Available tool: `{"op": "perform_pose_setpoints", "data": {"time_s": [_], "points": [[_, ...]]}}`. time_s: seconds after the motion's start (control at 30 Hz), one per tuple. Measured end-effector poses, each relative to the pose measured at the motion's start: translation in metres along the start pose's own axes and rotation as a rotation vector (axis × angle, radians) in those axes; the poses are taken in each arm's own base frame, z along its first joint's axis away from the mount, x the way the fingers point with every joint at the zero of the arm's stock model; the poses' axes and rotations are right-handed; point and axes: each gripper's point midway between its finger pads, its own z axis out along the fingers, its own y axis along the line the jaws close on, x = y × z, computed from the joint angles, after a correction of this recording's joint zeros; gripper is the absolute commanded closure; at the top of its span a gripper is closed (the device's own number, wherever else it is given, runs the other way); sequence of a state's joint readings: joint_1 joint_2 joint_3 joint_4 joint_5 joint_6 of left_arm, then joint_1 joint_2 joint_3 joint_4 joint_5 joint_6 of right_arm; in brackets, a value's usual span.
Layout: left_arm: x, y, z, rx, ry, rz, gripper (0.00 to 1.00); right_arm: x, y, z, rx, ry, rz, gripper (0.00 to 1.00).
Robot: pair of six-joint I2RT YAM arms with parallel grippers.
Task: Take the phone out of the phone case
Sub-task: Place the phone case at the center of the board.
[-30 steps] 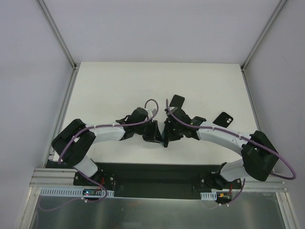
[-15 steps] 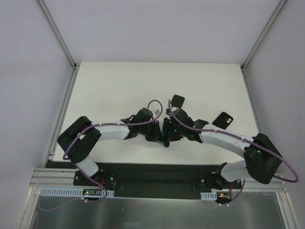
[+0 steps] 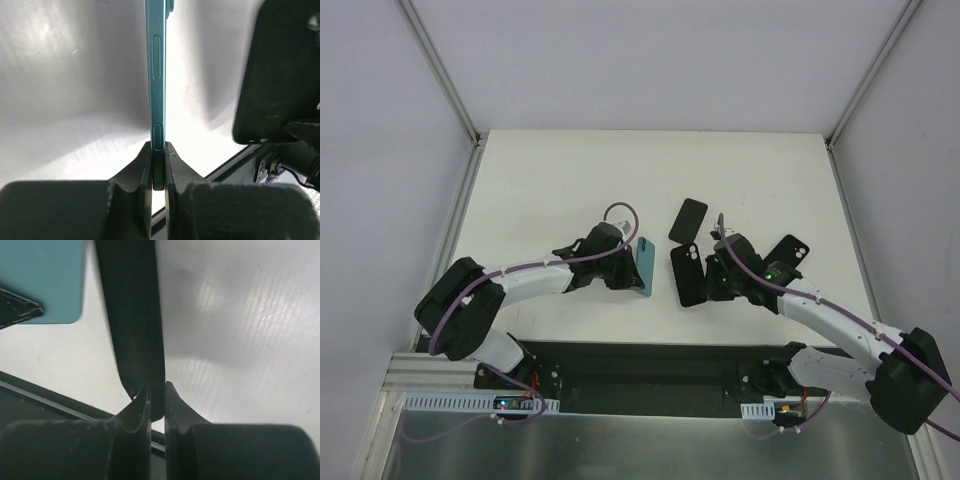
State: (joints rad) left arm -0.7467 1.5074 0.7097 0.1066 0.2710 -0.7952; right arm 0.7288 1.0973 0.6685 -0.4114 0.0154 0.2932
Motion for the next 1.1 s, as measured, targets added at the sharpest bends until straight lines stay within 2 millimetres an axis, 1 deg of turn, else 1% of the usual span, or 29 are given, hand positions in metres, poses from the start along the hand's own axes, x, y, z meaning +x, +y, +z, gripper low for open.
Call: {"op": "perform_pose_setpoints", "data": {"time_s": [0.07, 0.13, 0.2, 0.27, 0.37, 0.43, 0.47, 0.53, 0.63, 0.7, 0.8, 0.87, 0.9, 0.93, 0.97, 1.0, 1.03, 1.1], "points": [[-0.003, 0.006, -0.008, -0.010, -0.012, -0.010, 1.00, 0.000, -0.006, -0.005, 0.011, -0.011, 0.010, 0.99], [-0.005, 0.007, -0.018, -0.008, -0.016, -0.008, 1.00, -0.003, -0.012, -0.010, 0.022, -0.026, 0.020, 0.99], [-0.013, 0.007, -0.031, 0.000, -0.039, -0.003, 1.00, -0.007, -0.018, -0.015, 0.034, -0.044, 0.038, 0.98], [-0.024, 0.009, -0.045, -0.007, -0.071, 0.007, 1.00, -0.013, -0.028, -0.018, 0.057, -0.064, 0.066, 0.99], [-0.051, 0.014, -0.066, -0.073, -0.119, 0.031, 1.00, -0.030, -0.051, -0.021, 0.100, -0.098, 0.159, 0.99], [-0.073, 0.017, -0.080, -0.142, -0.159, 0.060, 1.00, -0.046, -0.070, -0.026, 0.119, -0.132, 0.248, 0.99], [-0.087, 0.016, -0.088, -0.186, -0.187, 0.082, 1.00, -0.056, -0.080, -0.028, 0.126, -0.152, 0.296, 0.98], [-0.108, 0.016, -0.096, -0.248, -0.230, 0.111, 1.00, -0.073, -0.093, -0.030, 0.127, -0.172, 0.365, 0.99], [-0.131, 0.028, -0.099, -0.378, -0.261, 0.137, 1.00, -0.105, -0.110, -0.026, 0.126, -0.187, 0.442, 0.98], [-0.136, 0.043, -0.095, -0.469, -0.245, 0.145, 1.00, -0.124, -0.116, -0.020, 0.115, -0.189, 0.463, 0.99], [-0.139, 0.075, -0.082, -0.624, -0.198, 0.153, 1.00, -0.154, -0.124, -0.006, 0.093, -0.186, 0.491, 0.98], [-0.137, 0.092, -0.075, -0.707, -0.157, 0.158, 1.00, -0.167, -0.132, 0.007, 0.089, -0.179, 0.517, 0.84], [-0.138, 0.099, -0.072, -0.748, -0.140, 0.162, 1.00, -0.172, -0.138, 0.013, 0.094, -0.174, 0.534, 0.74], [-0.139, 0.106, -0.071, -0.789, -0.129, 0.169, 1.00, -0.174, -0.145, 0.020, 0.100, -0.166, 0.551, 0.48], [-0.143, 0.111, -0.071, -0.829, -0.124, 0.180, 1.00, -0.175, -0.150, 0.027, 0.107, -0.153, 0.568, 0.35], [-0.146, 0.114, -0.071, -0.858, -0.126, 0.190, 1.00, -0.175, -0.154, 0.032, 0.112, -0.142, 0.585, 0.25], [-0.151, 0.117, -0.071, -0.889, -0.127, 0.203, 1.00, -0.174, -0.159, 0.038, 0.125, -0.127, 0.587, 0.10], [-0.161, 0.118, -0.073, -0.939, -0.140, 0.228, 1.00, -0.171, -0.167, 0.046, 0.147, -0.106, 0.599, 0.02]]}}
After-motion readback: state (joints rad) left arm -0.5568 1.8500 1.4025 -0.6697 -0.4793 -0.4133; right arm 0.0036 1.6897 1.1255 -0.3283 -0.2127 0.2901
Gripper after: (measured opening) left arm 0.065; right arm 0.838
